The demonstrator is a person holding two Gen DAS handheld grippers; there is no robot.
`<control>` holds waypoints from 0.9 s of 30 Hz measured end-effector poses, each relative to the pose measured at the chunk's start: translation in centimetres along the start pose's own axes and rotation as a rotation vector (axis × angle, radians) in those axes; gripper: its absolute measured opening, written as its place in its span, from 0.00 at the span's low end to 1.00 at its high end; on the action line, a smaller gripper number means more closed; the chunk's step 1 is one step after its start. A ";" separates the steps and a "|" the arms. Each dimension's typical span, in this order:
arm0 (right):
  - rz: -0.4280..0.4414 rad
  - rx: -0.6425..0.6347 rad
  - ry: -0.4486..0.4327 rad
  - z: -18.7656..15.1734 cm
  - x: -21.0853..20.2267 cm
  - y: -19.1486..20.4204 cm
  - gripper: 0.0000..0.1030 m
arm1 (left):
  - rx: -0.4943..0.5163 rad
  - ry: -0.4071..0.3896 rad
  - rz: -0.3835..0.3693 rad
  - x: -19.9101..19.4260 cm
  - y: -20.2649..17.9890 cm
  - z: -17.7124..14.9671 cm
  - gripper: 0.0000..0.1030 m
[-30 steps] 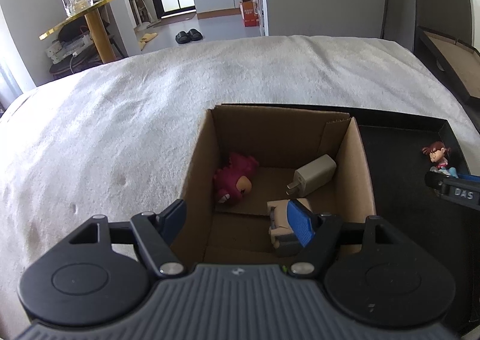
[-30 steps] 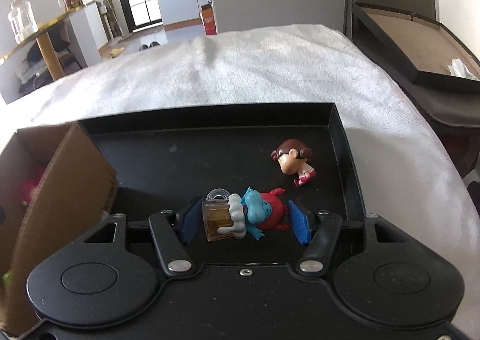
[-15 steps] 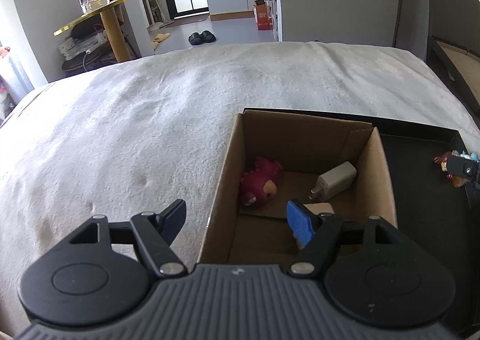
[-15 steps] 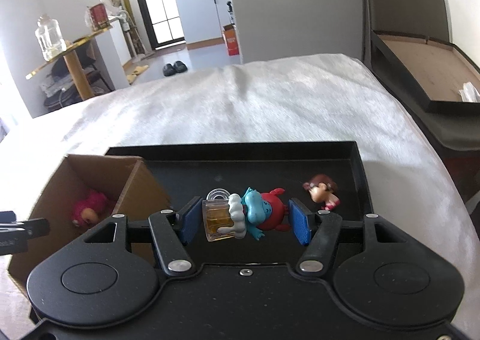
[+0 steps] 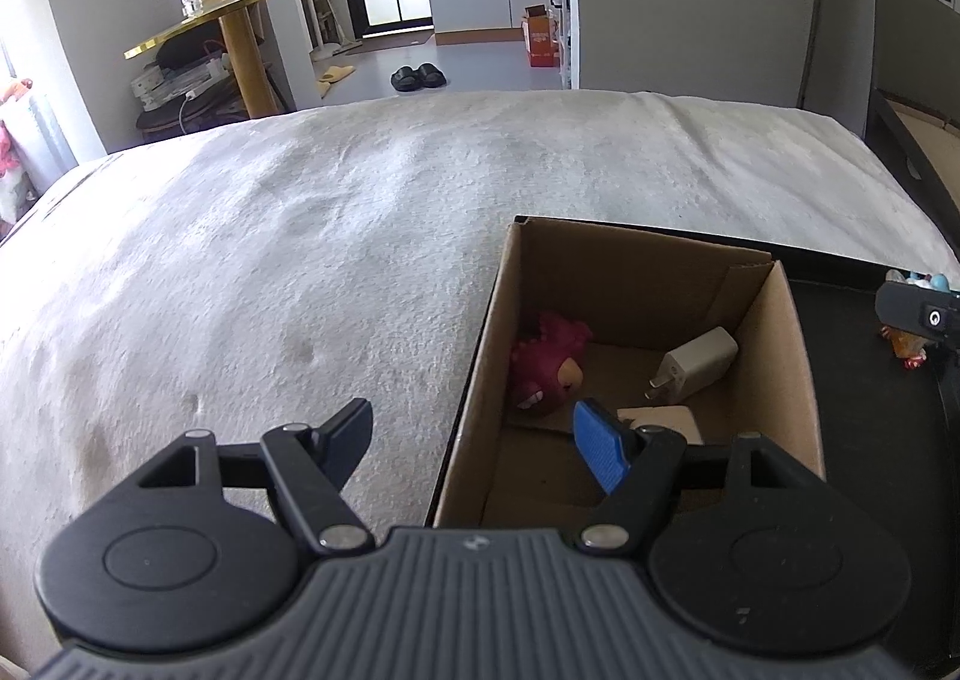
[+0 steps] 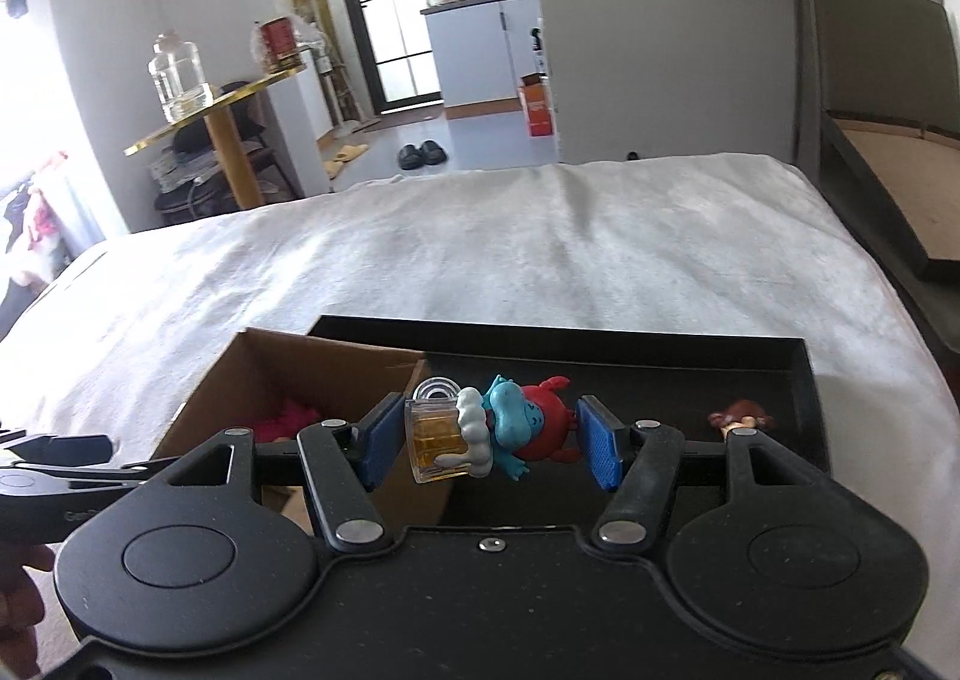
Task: Organize rigid objects
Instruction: 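Carry the beer-mug figurine into the cardboard box and open the right gripper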
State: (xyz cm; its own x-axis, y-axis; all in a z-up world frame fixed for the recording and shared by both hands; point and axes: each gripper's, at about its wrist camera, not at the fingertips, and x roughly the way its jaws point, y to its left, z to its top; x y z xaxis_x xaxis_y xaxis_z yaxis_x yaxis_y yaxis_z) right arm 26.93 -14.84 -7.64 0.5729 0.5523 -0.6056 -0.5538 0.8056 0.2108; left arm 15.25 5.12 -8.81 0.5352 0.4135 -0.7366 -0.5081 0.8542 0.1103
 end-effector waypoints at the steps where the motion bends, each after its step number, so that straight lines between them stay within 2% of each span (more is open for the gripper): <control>1: 0.006 -0.005 0.000 0.0 0.1 0.3 0.58 | -0.004 -0.001 0.000 0.0 0.1 0.0 0.70; 8: 0.063 -0.044 0.002 0.0 0.3 2.3 0.58 | -0.021 -0.021 -0.036 0.0 0.6 -0.3 0.66; 10: 0.079 -0.059 0.010 -0.2 0.6 3.1 0.58 | -0.029 -0.024 -0.046 0.0 0.9 -0.5 0.61; 15: 0.103 -0.079 0.032 -0.4 1.4 5.0 0.58 | -0.047 -0.012 -0.087 0.2 1.5 -0.7 0.36; 18: 0.114 -0.092 0.046 -0.6 1.9 6.0 0.58 | -0.054 -0.004 -0.103 0.5 1.7 -0.8 0.25; 21: 0.119 -0.101 0.060 -0.9 2.5 6.8 0.58 | -0.060 0.002 -0.115 0.5 2.0 -0.9 0.17; 27: 0.122 -0.067 0.101 -0.9 4.1 8.1 0.58 | -0.072 0.005 -0.121 0.4 2.7 -1.2 0.13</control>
State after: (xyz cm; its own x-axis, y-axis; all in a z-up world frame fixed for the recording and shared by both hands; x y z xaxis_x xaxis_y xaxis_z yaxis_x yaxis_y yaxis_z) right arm 24.25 -6.29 -9.14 0.4372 0.6184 -0.6530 -0.6567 0.7156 0.2381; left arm 13.28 7.25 -9.62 0.5919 0.3072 -0.7452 -0.4875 0.8727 -0.0274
